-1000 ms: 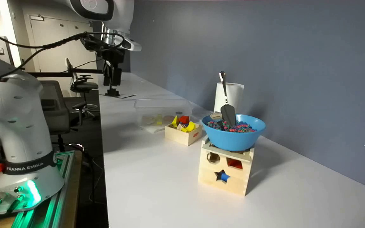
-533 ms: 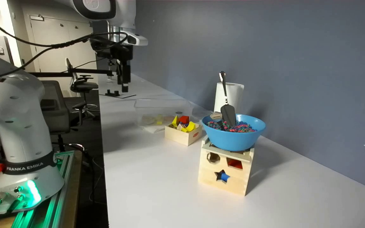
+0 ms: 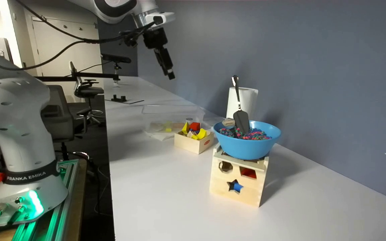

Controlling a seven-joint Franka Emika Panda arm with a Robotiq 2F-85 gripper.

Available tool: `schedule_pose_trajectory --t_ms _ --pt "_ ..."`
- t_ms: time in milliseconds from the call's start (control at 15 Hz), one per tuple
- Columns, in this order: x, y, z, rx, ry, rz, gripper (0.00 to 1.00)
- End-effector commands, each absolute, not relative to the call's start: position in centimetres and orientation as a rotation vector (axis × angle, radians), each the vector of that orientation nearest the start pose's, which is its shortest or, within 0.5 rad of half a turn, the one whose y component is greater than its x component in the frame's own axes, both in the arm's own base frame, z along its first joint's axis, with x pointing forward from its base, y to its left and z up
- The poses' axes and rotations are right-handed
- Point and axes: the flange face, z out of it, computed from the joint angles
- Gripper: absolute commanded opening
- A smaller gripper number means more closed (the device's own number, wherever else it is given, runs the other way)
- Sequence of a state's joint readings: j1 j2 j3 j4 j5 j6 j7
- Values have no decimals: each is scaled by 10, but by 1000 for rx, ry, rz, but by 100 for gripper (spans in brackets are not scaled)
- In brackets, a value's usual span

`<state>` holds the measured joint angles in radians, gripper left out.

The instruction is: Put the cake knife directly onto the counter

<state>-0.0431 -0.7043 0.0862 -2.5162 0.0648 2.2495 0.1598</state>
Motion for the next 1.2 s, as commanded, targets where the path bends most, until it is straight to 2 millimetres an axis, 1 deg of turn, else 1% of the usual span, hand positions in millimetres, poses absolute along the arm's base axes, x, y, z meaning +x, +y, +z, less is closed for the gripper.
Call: schedule_pose_trajectory --t_ms 0,267,400,533,667,733,933,1133 --pt "397 20 590 -3028 295 -952 100" --pt "406 14 615 -3014 387 -1266 100" --pt "412 8 620 -3015 457 -1396 100" --pt "418 0 621 -3041 542 -1495 100" --pt "423 -7 619 -3093 626 -1575 100" --pt "426 -10 616 -3128 664 -1586 100" --pt "437 -11 602 -3198 730 -1579 100" --pt "449 -6 582 -3237 742 -1506 100"
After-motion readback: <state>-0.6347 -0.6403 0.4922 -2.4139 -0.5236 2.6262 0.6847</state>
